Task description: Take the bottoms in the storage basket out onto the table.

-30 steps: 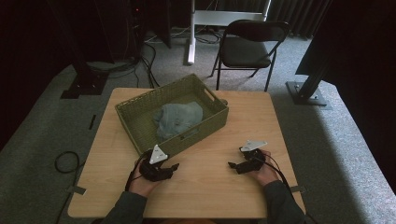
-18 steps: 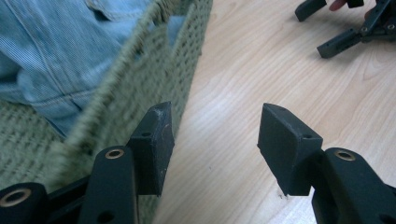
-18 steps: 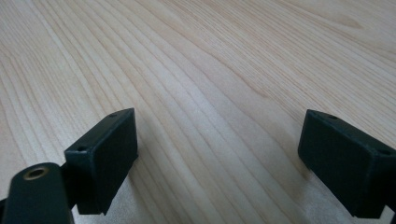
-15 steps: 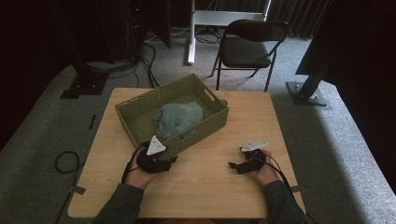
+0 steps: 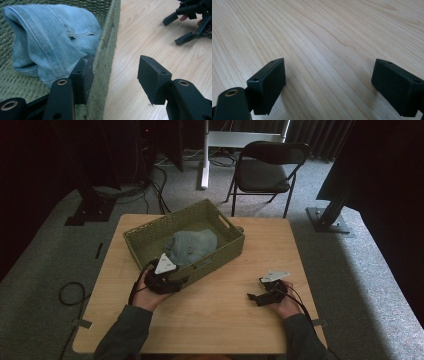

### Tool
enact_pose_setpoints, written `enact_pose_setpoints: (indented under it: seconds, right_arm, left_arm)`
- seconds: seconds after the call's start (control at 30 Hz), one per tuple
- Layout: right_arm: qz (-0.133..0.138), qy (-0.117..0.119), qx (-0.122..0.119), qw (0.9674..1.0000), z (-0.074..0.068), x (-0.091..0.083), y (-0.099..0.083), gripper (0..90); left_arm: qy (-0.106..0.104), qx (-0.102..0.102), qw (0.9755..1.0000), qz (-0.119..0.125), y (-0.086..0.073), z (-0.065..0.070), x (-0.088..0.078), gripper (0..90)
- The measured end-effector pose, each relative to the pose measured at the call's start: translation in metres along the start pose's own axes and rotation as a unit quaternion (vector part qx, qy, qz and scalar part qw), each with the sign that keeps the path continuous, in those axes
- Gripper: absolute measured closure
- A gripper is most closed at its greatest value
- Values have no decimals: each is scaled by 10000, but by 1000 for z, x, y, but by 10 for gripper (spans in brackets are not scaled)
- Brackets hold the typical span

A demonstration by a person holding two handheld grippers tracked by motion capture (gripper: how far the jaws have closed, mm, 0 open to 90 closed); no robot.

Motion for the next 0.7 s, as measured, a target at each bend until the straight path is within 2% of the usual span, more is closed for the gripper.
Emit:
enact_pose_setpoints:
  seconds: [0.27,0.7]
  right_arm:
    - [7,-11,24,10000,3,-2,-2,118]
    - [9,24,-12,10000,6,-4,-5,118]
  left_arm:
    - [274,87,9995,92,11,-17,-1,461]
    - [414,74,9990,146,22,-36,0,461]
Point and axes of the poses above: each handheld gripper's, and its own axes: x roughly forward along the jaws, y roughly out of its top, z roughly to its right, the point moved 4 cm from there along x, roughly forward along the jaws, and after that the axes turned 8 degrees about -z, right-handed, at the moved point
